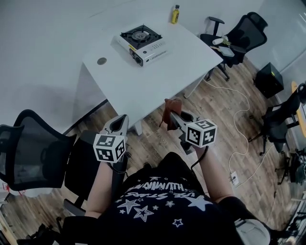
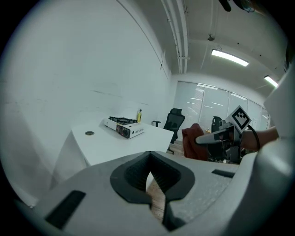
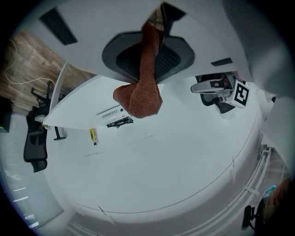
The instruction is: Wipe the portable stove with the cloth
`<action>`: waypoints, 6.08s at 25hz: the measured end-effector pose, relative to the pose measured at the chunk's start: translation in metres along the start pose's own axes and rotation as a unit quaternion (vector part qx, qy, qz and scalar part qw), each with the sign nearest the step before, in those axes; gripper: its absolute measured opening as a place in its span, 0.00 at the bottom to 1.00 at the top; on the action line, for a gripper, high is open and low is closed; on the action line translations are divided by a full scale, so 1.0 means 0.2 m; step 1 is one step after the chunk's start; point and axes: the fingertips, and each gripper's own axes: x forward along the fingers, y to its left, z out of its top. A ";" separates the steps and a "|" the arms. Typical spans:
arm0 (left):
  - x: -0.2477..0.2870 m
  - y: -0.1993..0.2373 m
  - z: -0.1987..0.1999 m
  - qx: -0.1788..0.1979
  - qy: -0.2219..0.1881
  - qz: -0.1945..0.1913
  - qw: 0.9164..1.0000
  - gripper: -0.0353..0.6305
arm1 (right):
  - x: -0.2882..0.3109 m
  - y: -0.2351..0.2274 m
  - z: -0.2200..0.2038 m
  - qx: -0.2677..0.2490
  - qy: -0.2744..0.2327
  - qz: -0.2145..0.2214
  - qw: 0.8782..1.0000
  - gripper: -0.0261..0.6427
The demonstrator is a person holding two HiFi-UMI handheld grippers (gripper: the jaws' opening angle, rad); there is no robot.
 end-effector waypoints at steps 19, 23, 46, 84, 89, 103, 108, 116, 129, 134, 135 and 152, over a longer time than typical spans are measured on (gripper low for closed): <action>0.40 0.32 0.16 -0.040 -0.007 0.081 0.996 0.06 | 0.56 -0.45 0.39 -0.004 0.009 0.051 0.999 0.13; 0.60 0.37 0.25 -0.062 -0.005 0.104 0.993 0.06 | 0.70 -0.62 0.54 -0.002 0.019 0.070 0.997 0.13; 1.31 0.67 0.82 -0.095 -0.047 0.240 0.965 0.06 | 1.39 -1.16 1.35 -0.029 0.048 0.218 0.974 0.13; 1.63 1.37 0.94 -0.134 -0.024 0.306 0.942 0.06 | 2.82 -0.52 1.47 -0.230 0.224 0.295 0.900 0.13; 1.66 1.37 0.92 -0.138 -0.015 0.302 0.943 0.06 | 2.87 -0.59 1.47 -0.261 0.227 0.266 0.900 0.13; 1.81 1.34 0.97 -0.134 -0.007 0.277 0.951 0.06 | 2.86 -1.01 1.60 -0.208 0.228 0.210 0.928 0.13; 1.89 1.31 0.99 -0.133 -0.006 0.264 0.955 0.06 | 2.85 -1.18 1.66 -0.221 0.224 0.180 0.932 0.13; 1.98 1.28 1.02 -0.126 -0.002 0.250 0.960 0.06 | 2.80 -1.40 1.75 -0.166 0.211 0.154 0.951 0.13; 2.00 1.25 1.05 -0.132 -0.008 0.240 0.962 0.06 | 2.70 -1.69 1.80 -0.134 0.203 0.097 0.965 0.13; 1.97 1.25 1.07 -0.131 -0.015 0.243 0.961 0.06 | 2.59 -1.57 1.86 -0.126 0.184 0.134 0.966 0.13; 1.97 1.25 1.07 -0.131 -0.016 0.244 0.961 0.06 | 2.56 -1.51 1.87 -0.126 0.180 0.149 0.964 0.13; 1.81 1.25 1.04 -0.156 -0.035 0.268 0.950 0.06 | 2.39 -0.53 1.47 -0.116 0.252 0.358 0.892 0.13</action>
